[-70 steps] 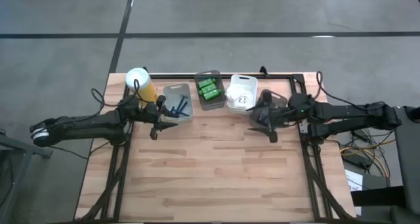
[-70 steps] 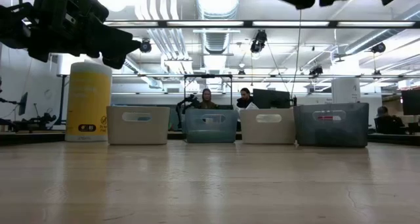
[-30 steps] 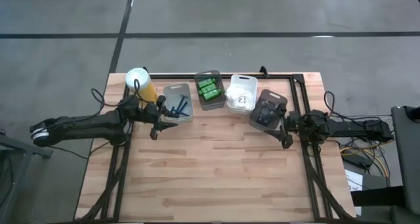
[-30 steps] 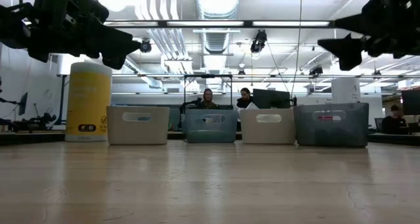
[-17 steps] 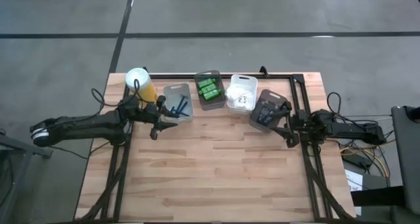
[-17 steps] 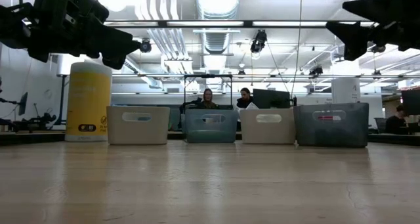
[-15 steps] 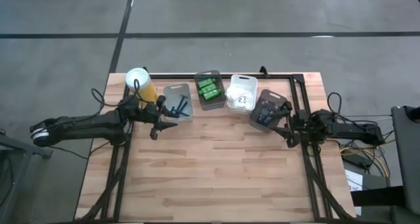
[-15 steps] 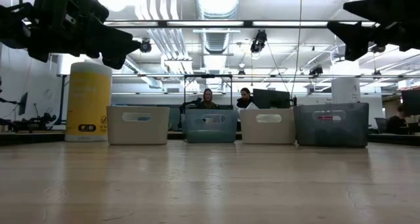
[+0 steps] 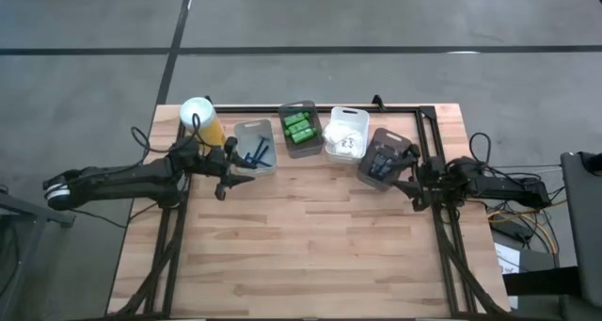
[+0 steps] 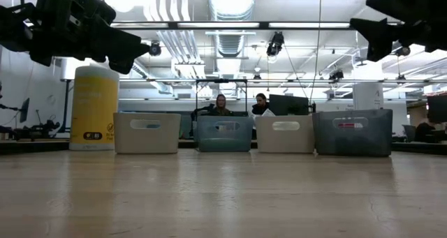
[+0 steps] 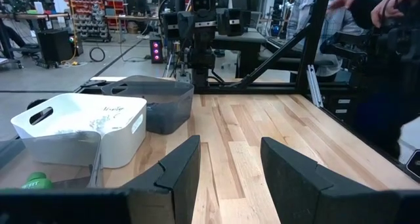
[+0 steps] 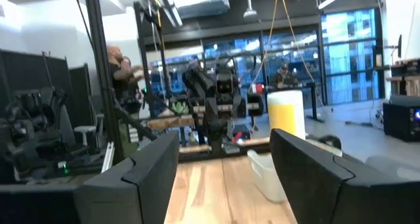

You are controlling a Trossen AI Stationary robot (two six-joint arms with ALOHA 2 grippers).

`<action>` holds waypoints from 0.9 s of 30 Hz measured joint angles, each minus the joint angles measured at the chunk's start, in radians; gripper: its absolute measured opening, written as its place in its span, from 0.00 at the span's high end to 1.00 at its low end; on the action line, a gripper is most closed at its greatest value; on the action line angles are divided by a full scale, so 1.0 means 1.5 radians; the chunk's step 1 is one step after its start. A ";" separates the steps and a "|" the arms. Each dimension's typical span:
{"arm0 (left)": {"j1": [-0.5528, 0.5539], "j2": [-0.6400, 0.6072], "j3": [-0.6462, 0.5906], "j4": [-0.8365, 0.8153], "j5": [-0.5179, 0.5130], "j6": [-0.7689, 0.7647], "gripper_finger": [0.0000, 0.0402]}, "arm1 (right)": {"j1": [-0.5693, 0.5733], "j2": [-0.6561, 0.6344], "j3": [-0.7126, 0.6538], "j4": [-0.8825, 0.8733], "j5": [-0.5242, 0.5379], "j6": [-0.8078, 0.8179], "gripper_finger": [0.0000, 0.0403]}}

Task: Pick & Place Travel size toiletries
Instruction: Return to Home Position

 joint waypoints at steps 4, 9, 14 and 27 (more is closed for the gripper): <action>0.000 0.000 0.000 -0.001 0.000 0.000 0.59 | 0.000 0.000 0.000 0.036 0.000 0.000 0.39; 0.000 0.000 0.000 -0.002 0.000 0.000 0.59 | 0.000 0.000 0.000 0.057 0.000 0.000 0.35; 0.000 0.000 0.000 -0.002 0.000 0.000 0.59 | 0.000 0.001 0.000 0.051 0.000 0.001 0.31; 0.000 0.000 0.000 -0.002 0.000 0.000 0.59 | 0.000 0.002 0.000 0.050 0.000 0.002 0.22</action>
